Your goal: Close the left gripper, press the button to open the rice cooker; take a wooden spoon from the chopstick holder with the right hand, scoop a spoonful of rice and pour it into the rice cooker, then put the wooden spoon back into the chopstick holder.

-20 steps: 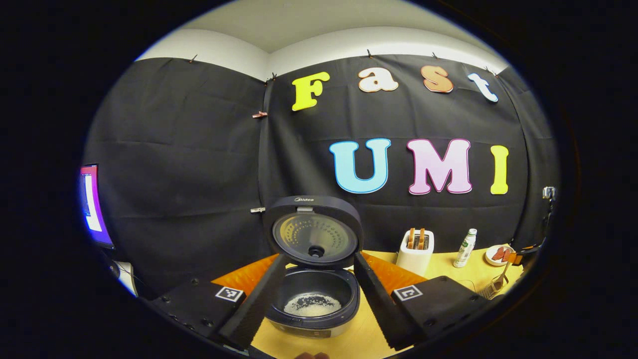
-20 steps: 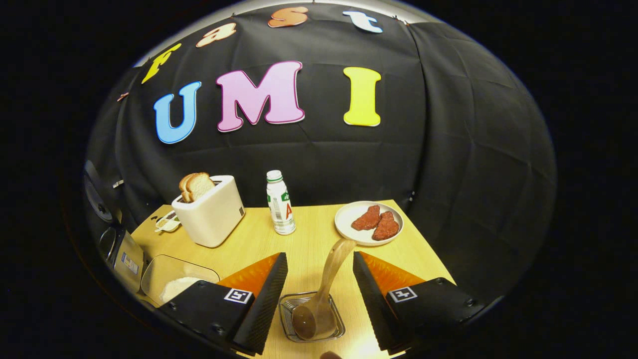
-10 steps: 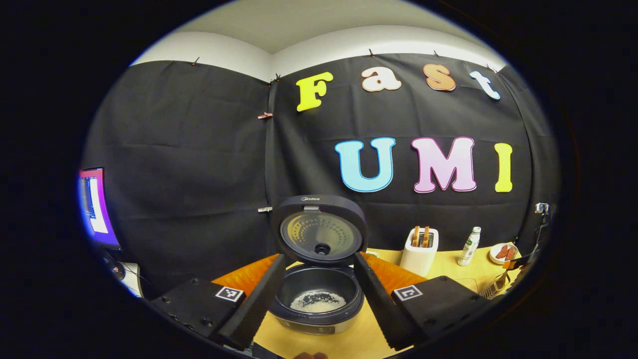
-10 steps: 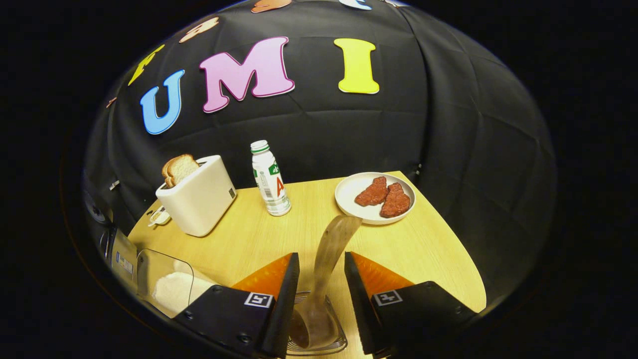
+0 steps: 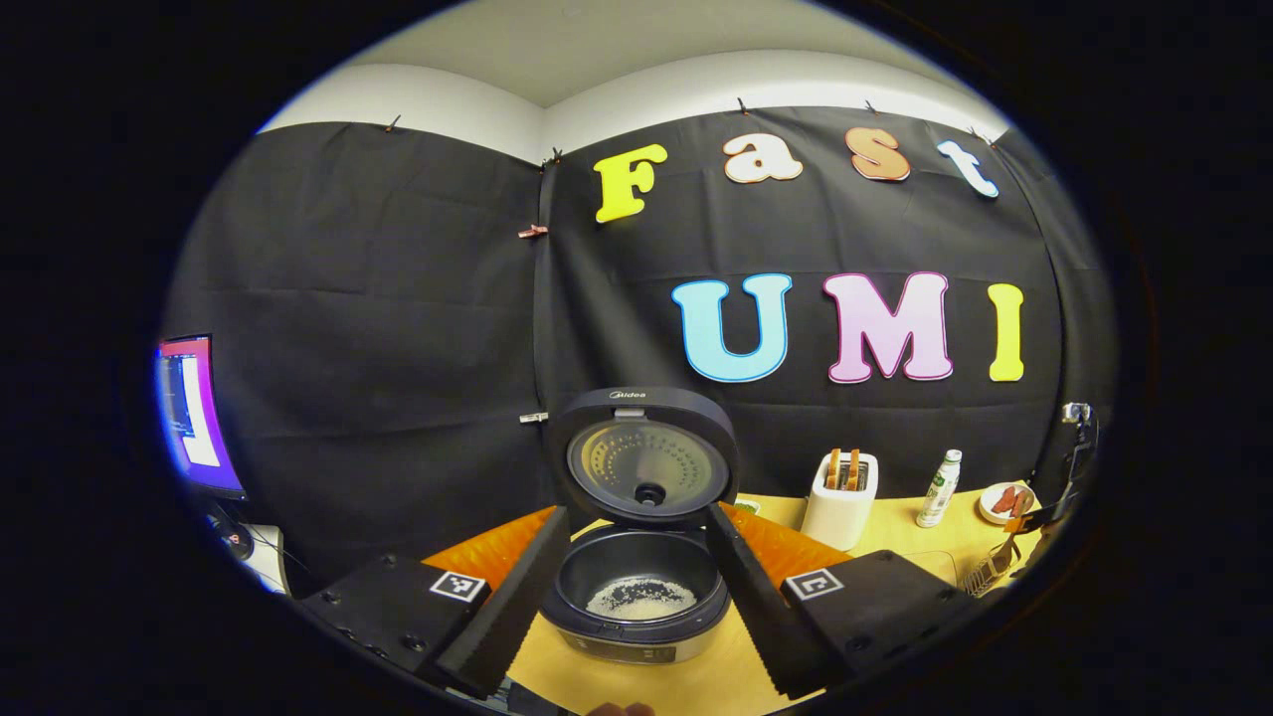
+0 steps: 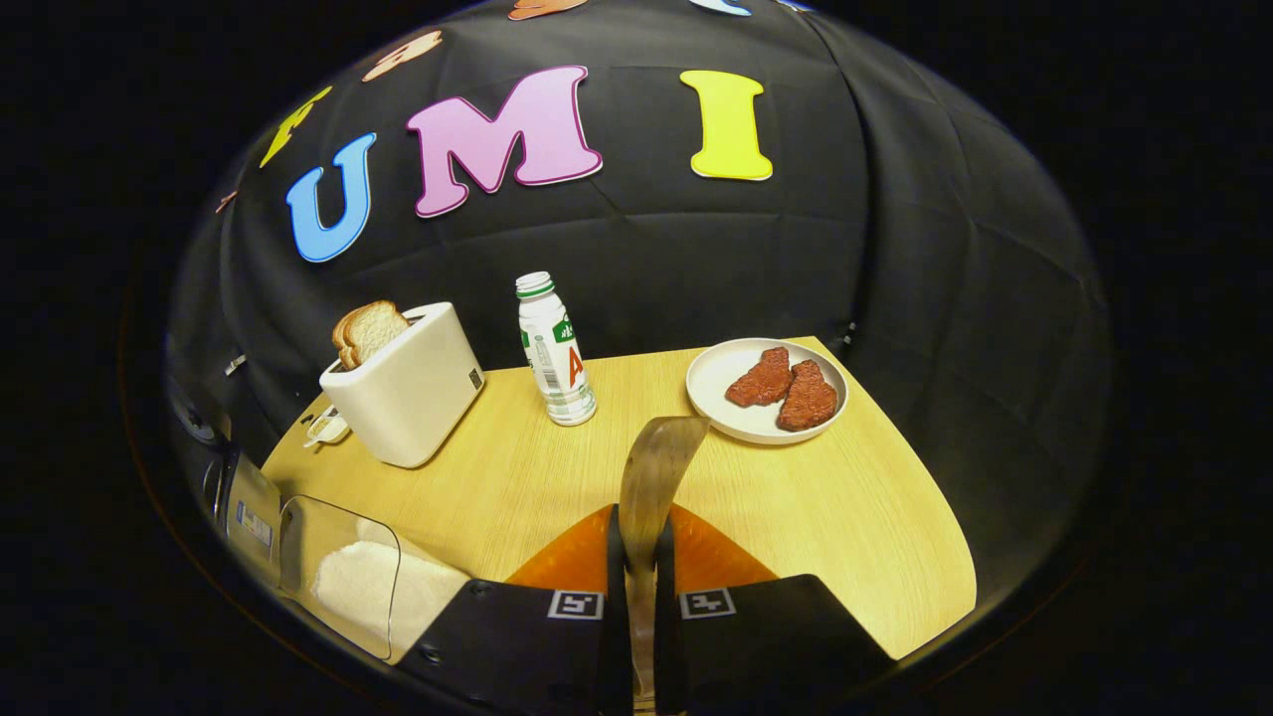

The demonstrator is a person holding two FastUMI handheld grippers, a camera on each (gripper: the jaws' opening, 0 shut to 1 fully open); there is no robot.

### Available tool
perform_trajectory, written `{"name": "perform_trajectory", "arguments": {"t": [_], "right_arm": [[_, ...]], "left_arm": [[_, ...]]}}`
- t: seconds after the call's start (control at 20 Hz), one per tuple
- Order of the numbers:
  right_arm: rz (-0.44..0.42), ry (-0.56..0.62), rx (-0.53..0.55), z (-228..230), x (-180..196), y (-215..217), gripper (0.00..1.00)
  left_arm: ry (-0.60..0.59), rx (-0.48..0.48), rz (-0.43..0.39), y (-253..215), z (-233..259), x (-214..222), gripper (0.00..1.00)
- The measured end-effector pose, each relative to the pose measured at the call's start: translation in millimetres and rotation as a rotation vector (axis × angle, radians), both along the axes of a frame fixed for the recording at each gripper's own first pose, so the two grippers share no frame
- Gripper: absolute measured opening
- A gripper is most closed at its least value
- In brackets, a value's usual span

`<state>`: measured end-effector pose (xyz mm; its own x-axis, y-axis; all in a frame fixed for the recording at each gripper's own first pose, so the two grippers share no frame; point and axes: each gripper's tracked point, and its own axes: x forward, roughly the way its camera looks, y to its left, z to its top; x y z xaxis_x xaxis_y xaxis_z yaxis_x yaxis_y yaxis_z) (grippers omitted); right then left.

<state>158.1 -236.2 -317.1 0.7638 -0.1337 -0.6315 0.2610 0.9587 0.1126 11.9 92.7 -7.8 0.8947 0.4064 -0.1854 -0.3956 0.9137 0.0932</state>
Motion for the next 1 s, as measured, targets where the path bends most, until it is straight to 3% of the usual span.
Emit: {"name": "perform_trajectory", "arguments": {"t": [0.25, 0.4, 0.6, 0.75, 1.0], "right_arm": [[-0.02, -0.033, -0.014, 19.2, -10.2, -2.0, 0.1], [-0.043, -0.092, -0.037, 44.4, -16.7, -1.8, 0.14], [-0.048, -0.167, -0.083, 83.2, -24.0, 3.6, 0.1], [-0.045, -0.213, -0.088, 111.6, -29.1, 18.0, 0.1], [-0.007, -0.292, -0.076, 156.0, -30.5, 66.3, 0.1]], "left_arm": [[-0.011, -0.014, -0.013, -1.2, -1.0, 2.0, 0.94], [-0.023, -0.044, -0.001, 4.1, -4.6, 1.9, 0.94], [-0.011, -0.05, 0.008, 13.3, -11.8, 2.1, 0.94], [-0.007, -0.006, 0.002, 19.2, -11.3, 4.8, 0.94], [-0.031, -0.052, -0.033, 22.1, -11.9, 12.1, 0.94]]}}
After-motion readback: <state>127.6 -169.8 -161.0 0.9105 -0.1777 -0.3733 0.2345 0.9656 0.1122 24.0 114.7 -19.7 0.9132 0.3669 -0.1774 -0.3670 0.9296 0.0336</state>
